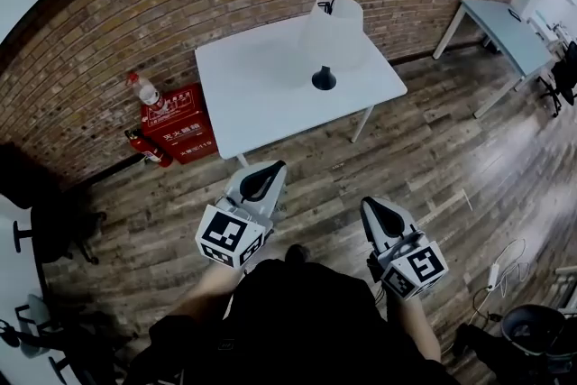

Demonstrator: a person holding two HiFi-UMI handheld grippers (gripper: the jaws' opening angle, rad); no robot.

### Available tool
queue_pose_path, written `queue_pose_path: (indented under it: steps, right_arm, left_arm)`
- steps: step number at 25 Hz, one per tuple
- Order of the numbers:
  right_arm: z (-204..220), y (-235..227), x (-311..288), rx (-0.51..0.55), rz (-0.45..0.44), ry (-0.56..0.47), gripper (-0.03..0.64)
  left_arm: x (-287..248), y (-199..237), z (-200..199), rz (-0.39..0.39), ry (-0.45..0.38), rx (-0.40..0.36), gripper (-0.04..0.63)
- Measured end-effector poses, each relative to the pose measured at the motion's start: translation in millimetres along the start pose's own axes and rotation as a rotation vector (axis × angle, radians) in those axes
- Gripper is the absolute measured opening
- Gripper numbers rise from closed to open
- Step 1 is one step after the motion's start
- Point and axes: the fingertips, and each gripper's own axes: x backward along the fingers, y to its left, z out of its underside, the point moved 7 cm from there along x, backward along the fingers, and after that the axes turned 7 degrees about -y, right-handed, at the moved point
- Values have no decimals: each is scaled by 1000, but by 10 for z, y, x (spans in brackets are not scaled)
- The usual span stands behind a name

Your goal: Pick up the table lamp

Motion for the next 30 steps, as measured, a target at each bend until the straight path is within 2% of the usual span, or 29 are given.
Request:
queue_pose_path:
  steps: [8,13,19,21,24,30]
  right_arm:
    - [-1,-337,-722,1,10,78,9]
    - [62,-644,-1110,-13,-34,99,9]
    - [76,-1187,-1668,-43,-101,74,9]
    - [111,-1401,-1875,-26,-118,110,9]
    - [171,-1714,-2135,-23,-116,160,9]
    - [291,-2219,-2404,-16,-119,188,9]
  left_arm:
    - [-614,566,-41,47,6,16,6]
    - [-1003,842,25,12,14,29,6]
    - [-1551,1116,161,-17,44,50,6]
    - [-1741,1235,199,-28,62,51,6]
    - [-2030,1387,280,-40,85,69,6]
    - [-2504,1530,488,-61,127,86,6]
